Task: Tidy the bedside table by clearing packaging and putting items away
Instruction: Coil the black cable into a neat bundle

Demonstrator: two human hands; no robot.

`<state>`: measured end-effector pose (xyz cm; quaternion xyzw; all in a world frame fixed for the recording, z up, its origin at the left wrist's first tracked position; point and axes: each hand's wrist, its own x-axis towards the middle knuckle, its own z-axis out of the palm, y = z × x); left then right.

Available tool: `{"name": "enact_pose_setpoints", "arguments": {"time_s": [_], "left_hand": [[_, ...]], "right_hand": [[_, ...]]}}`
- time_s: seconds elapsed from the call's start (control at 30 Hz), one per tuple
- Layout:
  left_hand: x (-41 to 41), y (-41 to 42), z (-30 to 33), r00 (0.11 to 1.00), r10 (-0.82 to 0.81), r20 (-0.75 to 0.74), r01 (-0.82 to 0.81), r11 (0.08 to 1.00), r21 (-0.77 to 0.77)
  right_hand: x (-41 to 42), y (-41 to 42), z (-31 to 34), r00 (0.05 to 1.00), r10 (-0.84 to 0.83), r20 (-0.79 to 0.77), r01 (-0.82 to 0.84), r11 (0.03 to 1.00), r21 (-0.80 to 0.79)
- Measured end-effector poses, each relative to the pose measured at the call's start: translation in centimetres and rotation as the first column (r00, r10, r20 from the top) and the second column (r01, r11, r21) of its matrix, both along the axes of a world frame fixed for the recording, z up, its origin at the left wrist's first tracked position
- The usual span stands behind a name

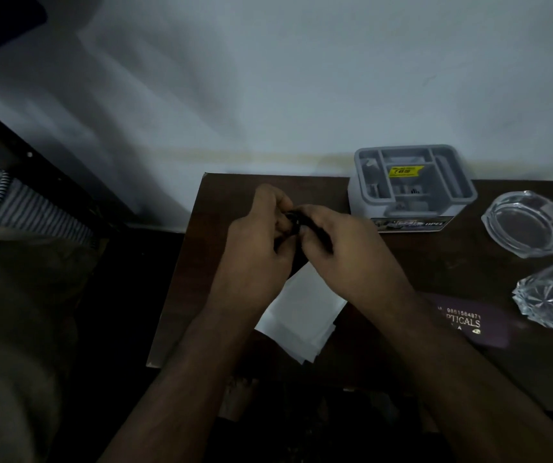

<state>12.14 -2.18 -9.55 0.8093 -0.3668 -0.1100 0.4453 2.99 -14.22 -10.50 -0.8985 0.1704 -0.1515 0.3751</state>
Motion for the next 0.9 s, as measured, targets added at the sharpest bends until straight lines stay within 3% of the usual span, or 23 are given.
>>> {"name": "enact_pose_setpoints", "arguments": {"time_s": [0.17, 0.23, 0.43, 0.57, 0.63, 0.7, 0.77, 0.9], "left_hand": [[-0.4, -0.4, -0.2, 0.999, -0.017, 0.032, 0.016, 0.998, 0.055], [-0.6, -0.5, -0.2, 1.0, -0.03, 0.0, 0.03, 0.998, 0.052], [-0.5, -0.3, 0.1, 0.998, 0.069, 0.004, -0.069, 0.998, 0.001], [0.1, -0.1, -0.1, 0.998, 0.045, 0.037, -0.047, 0.998, 0.052], [0.2, -0.3, -0.5, 1.0, 0.004, 0.011, -0.005, 0.994, 0.112], [0.7, -0.5, -1.1, 0.999, 0.038, 0.04, -0.044, 0.986, 0.16], [1.4, -0.8, -1.6, 0.986, 0.091, 0.14, -0.12, 0.97, 0.214], [2.9, -1.6, -2.2, 0.96, 0.085, 0.268, -0.171, 0.934, 0.314]], "right_hand": [[-0.3, -0.4, 0.7, 0.983, 0.011, -0.185, -0.058, 0.966, -0.254], [-0.4, -0.7, 0.8, 0.985, -0.057, -0.164, 0.018, 0.974, -0.225], [0.1, -0.2, 0.5, 0.993, -0.102, -0.057, 0.113, 0.964, 0.24], [1.7, 0.1, -0.2, 0.963, -0.261, -0.061, 0.234, 0.704, 0.67], [2.5, -0.3, -0.6, 0.935, -0.346, -0.078, 0.283, 0.595, 0.752], [3.2, -0.4, -1.1, 0.928, -0.361, -0.098, 0.295, 0.545, 0.785], [3.9, -0.1, -1.6, 0.945, -0.308, -0.115, 0.282, 0.583, 0.762], [4.6, 0.4, -1.8, 0.962, -0.207, -0.179, 0.268, 0.843, 0.466]]}}
